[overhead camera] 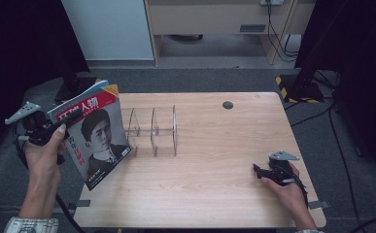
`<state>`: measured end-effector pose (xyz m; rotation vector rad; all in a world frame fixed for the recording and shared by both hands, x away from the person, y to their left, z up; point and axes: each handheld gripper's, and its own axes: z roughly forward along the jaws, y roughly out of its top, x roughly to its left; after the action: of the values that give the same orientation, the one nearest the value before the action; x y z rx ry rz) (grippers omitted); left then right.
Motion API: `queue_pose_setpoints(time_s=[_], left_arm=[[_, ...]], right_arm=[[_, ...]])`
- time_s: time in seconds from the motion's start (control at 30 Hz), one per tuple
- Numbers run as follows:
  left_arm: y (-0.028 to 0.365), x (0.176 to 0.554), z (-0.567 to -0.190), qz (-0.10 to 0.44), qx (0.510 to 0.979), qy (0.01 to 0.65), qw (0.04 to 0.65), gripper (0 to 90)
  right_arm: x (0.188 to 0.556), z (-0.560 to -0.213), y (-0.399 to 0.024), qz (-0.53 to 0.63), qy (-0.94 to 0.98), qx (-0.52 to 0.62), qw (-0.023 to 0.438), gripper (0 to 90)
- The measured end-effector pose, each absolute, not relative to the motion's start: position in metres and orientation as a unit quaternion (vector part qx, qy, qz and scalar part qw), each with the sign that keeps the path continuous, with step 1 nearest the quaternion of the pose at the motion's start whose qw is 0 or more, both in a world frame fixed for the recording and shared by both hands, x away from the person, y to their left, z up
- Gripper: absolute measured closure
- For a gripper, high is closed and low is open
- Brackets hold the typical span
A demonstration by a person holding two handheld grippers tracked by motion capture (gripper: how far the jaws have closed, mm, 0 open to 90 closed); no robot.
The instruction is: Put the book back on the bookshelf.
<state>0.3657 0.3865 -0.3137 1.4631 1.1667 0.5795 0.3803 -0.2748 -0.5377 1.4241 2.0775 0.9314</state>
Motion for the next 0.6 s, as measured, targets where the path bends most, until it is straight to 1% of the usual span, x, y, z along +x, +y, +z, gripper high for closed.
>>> queue_pose_setpoints(time_s=[0.6], left_arm=[[0.381, 0.377, -0.313, 0.26, 0.612, 0.492, 0.562, 86.5]], right_arm=[[0.38, -0.538, -0.274, 0.338, 0.754, 0.517, 0.224, 25.7]])
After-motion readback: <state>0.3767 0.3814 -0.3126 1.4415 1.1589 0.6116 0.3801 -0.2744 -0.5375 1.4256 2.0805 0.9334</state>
